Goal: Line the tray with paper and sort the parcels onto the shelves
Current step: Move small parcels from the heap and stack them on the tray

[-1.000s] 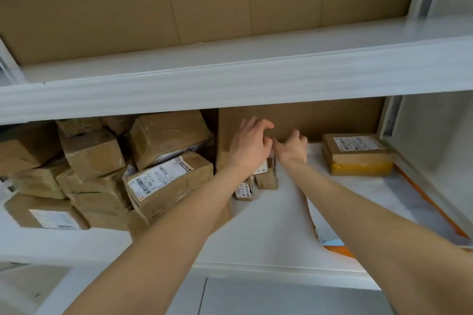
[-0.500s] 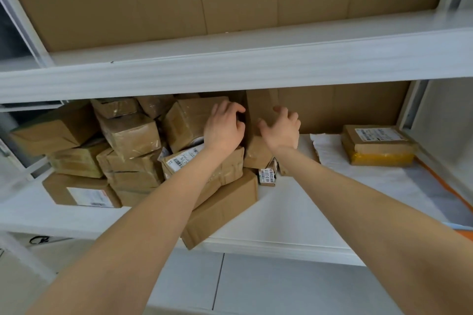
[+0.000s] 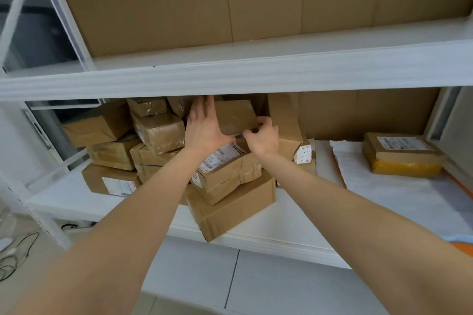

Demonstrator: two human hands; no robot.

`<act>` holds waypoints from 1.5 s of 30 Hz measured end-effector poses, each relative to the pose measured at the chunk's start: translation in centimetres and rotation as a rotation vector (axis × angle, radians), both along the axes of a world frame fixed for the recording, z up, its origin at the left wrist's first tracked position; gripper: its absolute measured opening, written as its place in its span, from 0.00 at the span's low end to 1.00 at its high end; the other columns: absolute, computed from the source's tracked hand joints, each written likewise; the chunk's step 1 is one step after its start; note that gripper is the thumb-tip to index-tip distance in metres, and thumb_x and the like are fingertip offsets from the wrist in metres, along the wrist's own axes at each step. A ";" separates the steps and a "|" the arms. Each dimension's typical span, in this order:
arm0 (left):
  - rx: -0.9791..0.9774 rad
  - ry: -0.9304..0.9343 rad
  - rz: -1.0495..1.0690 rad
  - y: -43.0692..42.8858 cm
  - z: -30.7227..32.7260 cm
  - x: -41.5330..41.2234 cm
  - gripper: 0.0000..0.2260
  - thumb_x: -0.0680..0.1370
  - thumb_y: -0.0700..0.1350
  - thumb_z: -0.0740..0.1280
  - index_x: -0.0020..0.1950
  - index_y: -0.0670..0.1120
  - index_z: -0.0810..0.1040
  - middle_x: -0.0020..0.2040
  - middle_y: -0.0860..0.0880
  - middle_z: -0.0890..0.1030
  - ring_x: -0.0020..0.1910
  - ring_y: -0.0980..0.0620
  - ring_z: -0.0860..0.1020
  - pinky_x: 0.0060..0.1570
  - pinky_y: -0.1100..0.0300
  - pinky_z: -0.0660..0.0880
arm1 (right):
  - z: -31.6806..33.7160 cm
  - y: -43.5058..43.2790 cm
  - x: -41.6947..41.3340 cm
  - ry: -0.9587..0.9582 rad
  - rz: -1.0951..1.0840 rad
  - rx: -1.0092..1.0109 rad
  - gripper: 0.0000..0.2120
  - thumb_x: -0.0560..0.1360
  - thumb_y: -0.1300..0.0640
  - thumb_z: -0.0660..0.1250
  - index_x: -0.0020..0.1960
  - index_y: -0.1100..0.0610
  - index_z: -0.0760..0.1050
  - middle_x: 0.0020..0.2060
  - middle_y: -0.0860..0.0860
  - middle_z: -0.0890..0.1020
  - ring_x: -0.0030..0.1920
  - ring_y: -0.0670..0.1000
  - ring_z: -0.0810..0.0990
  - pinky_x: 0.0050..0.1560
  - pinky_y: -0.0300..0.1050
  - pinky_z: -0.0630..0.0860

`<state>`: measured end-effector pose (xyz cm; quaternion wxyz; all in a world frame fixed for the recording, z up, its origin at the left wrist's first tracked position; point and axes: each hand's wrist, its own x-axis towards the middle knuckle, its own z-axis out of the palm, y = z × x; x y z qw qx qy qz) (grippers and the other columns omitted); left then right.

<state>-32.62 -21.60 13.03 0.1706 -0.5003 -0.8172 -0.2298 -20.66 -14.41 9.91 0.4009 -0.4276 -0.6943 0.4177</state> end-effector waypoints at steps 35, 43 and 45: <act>0.169 0.606 -0.534 -0.3 0.4 0.1 0.40 0.70 0.60 0.71 0.75 0.41 0.63 0.70 0.43 0.70 0.68 0.42 0.70 0.70 0.46 0.62 | 3.2 1.8 -0.7 0.730 0.012 -0.641 0.51 0.49 0.32 0.79 0.68 0.50 0.73 0.61 0.56 0.80 0.60 0.60 0.80 0.58 0.63 0.75; 0.254 -0.328 -0.471 0.5 1.6 5.7 0.32 0.81 0.56 0.57 0.78 0.41 0.51 0.77 0.39 0.52 0.75 0.40 0.57 0.70 0.48 0.61 | 3.7 0.8 4.8 0.827 -0.220 -0.513 0.56 0.46 0.30 0.75 0.71 0.47 0.66 0.59 0.55 0.80 0.57 0.60 0.79 0.56 0.62 0.77; 0.246 -0.575 -0.517 0.9 2.1 7.5 0.33 0.80 0.57 0.58 0.78 0.44 0.48 0.77 0.41 0.52 0.75 0.40 0.58 0.70 0.47 0.61 | 3.2 1.2 6.4 0.853 -0.275 -0.507 0.56 0.46 0.31 0.75 0.71 0.46 0.66 0.58 0.54 0.79 0.56 0.60 0.79 0.56 0.63 0.76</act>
